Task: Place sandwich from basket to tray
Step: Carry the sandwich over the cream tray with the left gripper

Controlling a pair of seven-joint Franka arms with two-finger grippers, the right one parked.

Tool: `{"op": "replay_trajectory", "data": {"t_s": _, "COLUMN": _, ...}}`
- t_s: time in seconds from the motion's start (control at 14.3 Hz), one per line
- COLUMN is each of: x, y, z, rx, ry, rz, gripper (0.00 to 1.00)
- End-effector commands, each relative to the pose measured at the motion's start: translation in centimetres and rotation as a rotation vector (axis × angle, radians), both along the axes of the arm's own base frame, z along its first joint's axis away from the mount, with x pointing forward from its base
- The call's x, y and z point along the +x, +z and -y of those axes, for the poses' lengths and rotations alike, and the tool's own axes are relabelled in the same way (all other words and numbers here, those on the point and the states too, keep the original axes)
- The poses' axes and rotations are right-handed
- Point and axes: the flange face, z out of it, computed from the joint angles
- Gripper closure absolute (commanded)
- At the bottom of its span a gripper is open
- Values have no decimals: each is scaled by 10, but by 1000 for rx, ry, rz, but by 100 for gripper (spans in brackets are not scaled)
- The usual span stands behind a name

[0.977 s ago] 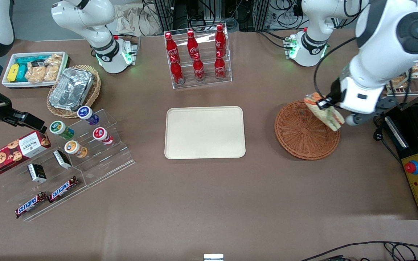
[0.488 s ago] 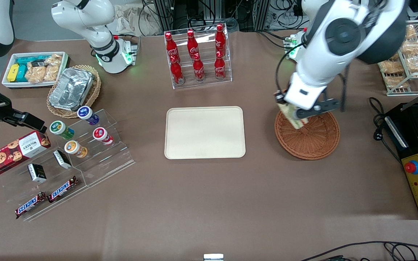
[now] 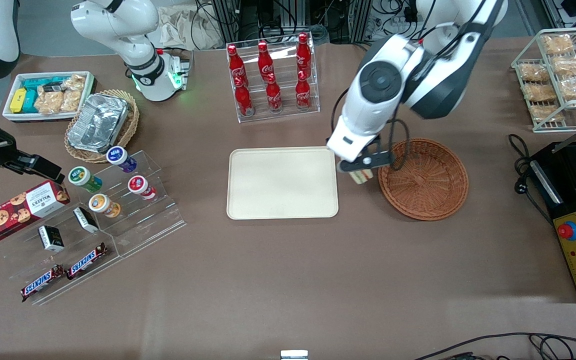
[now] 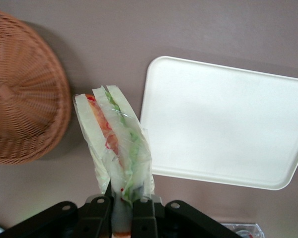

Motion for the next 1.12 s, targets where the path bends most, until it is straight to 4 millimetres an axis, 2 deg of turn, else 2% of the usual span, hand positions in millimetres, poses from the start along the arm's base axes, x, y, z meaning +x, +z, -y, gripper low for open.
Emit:
{"op": "replay_trajectory", "data": {"t_s": 0.0, "x": -5, "y": -35, "z": 18, "rx": -21, "ry": -22, "rz": 23, "gripper": 98}}
{"op": "replay_trajectory", "data": {"t_s": 0.21, "x": -18, "y": -70, "z": 45, "rx": -60, "ry": -59, "rz": 56, "gripper": 98}}
{"op": "replay_trajectory", "data": {"t_s": 0.42, "x": -37, "y": -115, "z": 51, "rx": -97, "ry": -81, "rz": 104, "gripper": 100}}
{"op": "replay_trajectory", "data": {"t_s": 0.56, "x": -40, "y": -135, "z": 50, "rx": -97, "ry": -167, "rz": 124, "gripper": 100}}
{"op": "replay_trajectory", "data": {"t_s": 0.77, "x": -37, "y": -156, "z": 49, "rx": -104, "ry": -298, "rz": 128, "gripper": 100}}
{"op": "replay_trajectory", "data": {"t_s": 0.91, "x": -36, "y": -162, "z": 48, "rx": -105, "ry": -324, "rz": 124, "gripper": 99}}
{"op": "replay_trajectory", "data": {"t_s": 0.98, "x": -36, "y": -164, "z": 48, "rx": -105, "ry": -323, "rz": 122, "gripper": 84}}
{"op": "replay_trajectory", "data": {"t_s": 1.05, "x": -34, "y": -166, "z": 46, "rx": -106, "ry": -315, "rz": 117, "gripper": 33}}
